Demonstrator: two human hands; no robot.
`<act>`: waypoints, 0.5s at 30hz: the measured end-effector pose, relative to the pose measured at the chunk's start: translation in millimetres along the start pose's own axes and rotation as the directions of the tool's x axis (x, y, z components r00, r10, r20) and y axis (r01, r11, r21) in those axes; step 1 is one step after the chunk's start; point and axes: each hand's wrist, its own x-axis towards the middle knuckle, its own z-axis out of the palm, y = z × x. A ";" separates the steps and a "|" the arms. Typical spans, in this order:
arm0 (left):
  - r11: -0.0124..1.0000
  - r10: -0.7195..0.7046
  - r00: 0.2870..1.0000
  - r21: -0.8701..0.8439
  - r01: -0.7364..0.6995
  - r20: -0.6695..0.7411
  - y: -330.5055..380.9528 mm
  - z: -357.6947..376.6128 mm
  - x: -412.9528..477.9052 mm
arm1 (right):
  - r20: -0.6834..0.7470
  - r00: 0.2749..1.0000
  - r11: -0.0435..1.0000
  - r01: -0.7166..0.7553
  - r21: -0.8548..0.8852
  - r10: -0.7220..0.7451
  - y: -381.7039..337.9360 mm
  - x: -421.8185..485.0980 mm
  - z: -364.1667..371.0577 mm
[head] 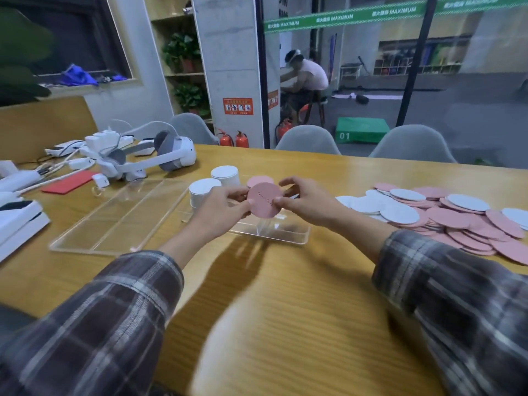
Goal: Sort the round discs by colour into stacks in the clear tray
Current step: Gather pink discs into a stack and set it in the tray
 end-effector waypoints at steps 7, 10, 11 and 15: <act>0.982 -0.072 0.996 0.171 0.080 -0.054 -24.6 -9.7 9.1 | 0.068 0.997 0.997 0.039 -0.066 -0.035 -5.5 34.9 22.5; 0.947 -0.053 0.997 0.315 0.066 -0.051 -26.3 -7.0 8.5 | 0.115 0.993 0.996 0.022 -0.083 -0.012 -2.3 43.8 28.1; 0.938 -0.046 0.998 0.342 0.056 -0.039 -26.1 -6.1 8.5 | 0.131 0.991 0.996 0.015 -0.087 -0.004 -1.3 46.3 28.6; 0.893 -0.028 1.000 0.450 0.026 -0.002 -25.8 -2.6 10.8 | 0.173 0.985 0.989 0.032 -0.142 -0.007 -2.8 50.1 30.0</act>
